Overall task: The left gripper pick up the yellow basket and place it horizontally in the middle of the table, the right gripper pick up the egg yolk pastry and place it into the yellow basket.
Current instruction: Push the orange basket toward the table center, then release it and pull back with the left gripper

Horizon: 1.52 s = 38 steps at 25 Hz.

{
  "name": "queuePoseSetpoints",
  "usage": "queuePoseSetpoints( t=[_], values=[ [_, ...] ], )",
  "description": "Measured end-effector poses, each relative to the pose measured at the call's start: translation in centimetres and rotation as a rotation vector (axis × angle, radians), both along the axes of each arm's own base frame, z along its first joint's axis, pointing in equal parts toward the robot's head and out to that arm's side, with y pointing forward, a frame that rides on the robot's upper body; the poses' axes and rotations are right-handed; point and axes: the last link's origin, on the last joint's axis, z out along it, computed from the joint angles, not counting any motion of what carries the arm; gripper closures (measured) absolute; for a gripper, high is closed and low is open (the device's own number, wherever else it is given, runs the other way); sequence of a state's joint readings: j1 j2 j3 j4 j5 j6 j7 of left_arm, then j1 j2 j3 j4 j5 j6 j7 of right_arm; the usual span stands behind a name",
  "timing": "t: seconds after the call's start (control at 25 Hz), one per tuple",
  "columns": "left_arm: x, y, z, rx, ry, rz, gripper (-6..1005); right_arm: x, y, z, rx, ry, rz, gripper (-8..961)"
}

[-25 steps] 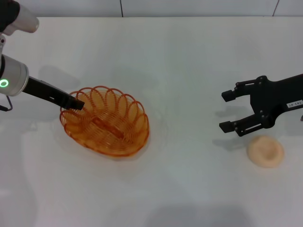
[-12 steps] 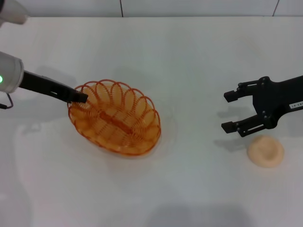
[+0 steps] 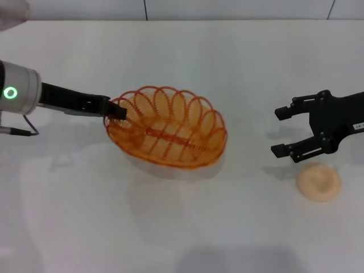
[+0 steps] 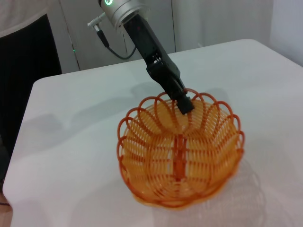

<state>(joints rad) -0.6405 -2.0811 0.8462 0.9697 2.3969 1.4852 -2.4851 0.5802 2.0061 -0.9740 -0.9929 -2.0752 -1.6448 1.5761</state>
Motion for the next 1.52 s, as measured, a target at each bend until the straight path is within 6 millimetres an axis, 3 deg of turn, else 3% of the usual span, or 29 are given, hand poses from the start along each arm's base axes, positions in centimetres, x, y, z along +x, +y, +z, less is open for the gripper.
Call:
queuePoseSetpoints(
  t=[0.52, 0.92, 1.52],
  values=[
    [1.2, 1.2, -2.5, 0.063, -0.075, 0.262, 907, 0.4, -0.1, 0.5, 0.012, 0.001, -0.002, 101],
    [2.9, 0.9, -5.3, 0.022, -0.127, 0.323, 904, 0.9, -0.4, 0.8, 0.008, -0.012, 0.007, 100],
    [2.3, 0.9, -5.7, 0.042, -0.119, 0.356, 900, 1.4, -0.9, 1.2, 0.015, -0.019, 0.003, 100]
  ],
)
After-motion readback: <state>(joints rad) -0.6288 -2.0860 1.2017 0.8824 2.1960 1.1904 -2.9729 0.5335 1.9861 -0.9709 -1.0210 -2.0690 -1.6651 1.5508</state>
